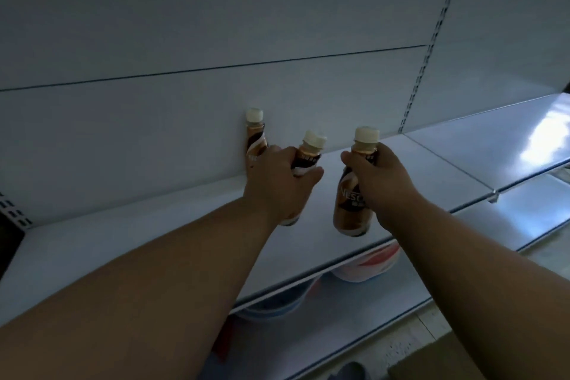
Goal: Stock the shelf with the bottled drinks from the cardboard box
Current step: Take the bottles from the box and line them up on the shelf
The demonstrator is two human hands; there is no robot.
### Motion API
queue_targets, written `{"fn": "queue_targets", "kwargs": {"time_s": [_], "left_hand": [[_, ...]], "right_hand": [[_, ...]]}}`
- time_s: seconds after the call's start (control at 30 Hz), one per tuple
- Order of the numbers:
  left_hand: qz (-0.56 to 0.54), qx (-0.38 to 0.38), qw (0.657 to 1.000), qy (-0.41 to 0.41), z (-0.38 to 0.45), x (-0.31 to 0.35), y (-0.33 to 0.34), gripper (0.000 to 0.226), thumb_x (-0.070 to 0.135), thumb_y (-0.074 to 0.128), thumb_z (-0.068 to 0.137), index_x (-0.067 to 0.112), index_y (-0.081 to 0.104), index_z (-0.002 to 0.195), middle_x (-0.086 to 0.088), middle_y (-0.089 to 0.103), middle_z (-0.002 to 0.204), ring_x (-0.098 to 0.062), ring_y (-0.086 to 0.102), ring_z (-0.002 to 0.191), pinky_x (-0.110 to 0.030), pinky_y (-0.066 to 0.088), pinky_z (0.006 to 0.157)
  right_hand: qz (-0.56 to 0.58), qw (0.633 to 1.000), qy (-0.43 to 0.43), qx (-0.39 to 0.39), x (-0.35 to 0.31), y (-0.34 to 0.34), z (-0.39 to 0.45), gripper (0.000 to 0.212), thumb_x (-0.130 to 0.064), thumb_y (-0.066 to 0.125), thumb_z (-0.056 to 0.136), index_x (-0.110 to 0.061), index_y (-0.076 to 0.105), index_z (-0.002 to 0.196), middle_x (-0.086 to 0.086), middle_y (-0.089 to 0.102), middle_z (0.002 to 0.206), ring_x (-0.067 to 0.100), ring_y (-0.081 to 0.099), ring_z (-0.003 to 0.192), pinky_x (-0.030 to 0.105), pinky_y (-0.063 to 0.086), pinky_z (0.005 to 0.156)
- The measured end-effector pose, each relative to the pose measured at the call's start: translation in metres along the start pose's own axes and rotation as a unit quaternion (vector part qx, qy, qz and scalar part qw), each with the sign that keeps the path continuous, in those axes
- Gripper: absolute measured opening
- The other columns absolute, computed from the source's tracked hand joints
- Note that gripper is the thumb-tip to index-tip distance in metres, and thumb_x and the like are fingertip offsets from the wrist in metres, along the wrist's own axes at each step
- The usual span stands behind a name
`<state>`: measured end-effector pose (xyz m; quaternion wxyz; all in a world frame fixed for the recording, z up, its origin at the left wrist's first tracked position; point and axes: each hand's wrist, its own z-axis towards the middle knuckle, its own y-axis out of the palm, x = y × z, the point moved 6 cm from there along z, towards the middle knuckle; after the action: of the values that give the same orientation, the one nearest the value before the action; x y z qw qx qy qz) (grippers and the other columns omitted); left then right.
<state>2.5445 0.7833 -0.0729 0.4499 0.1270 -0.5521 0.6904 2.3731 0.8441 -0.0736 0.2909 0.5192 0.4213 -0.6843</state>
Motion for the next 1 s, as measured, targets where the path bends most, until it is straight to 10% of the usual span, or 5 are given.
{"fn": "queue_targets", "kwargs": {"time_s": [0.37,0.67,1.0], "left_hand": [[0.200,0.052,0.976,-0.061,0.078,-0.007,0.028,0.028,0.034,0.056,0.088,0.021,0.031,0.092,0.002,0.046,0.083,-0.016,0.042,0.070,-0.029,0.026,0.060],[0.229,-0.015,0.973,-0.008,0.103,0.007,0.012,0.035,0.012,0.063,0.081,0.013,0.043,0.109,-0.006,0.055,0.090,-0.025,0.055,0.079,-0.034,0.035,0.060],[0.330,-0.023,0.943,-0.031,0.123,0.014,0.009,0.024,0.007,0.059,0.083,0.011,0.040,0.097,-0.013,0.051,0.100,-0.027,0.050,0.080,-0.039,0.040,0.065]], "right_hand": [[-0.089,0.993,-0.055,-0.060,0.011,0.033,0.092,0.030,-0.038,0.074,0.078,-0.022,0.056,0.096,-0.003,0.064,0.087,0.016,0.062,0.083,0.044,0.054,0.078],[-0.203,0.961,-0.114,-0.152,0.000,0.032,0.122,0.020,-0.030,0.066,0.079,-0.018,0.059,0.094,0.003,0.062,0.089,0.021,0.061,0.083,0.035,0.052,0.066],[-0.238,0.955,-0.163,-0.071,-0.017,0.055,0.150,0.029,-0.030,0.072,0.080,-0.012,0.060,0.100,0.007,0.064,0.094,0.026,0.060,0.087,0.038,0.051,0.074]]}}
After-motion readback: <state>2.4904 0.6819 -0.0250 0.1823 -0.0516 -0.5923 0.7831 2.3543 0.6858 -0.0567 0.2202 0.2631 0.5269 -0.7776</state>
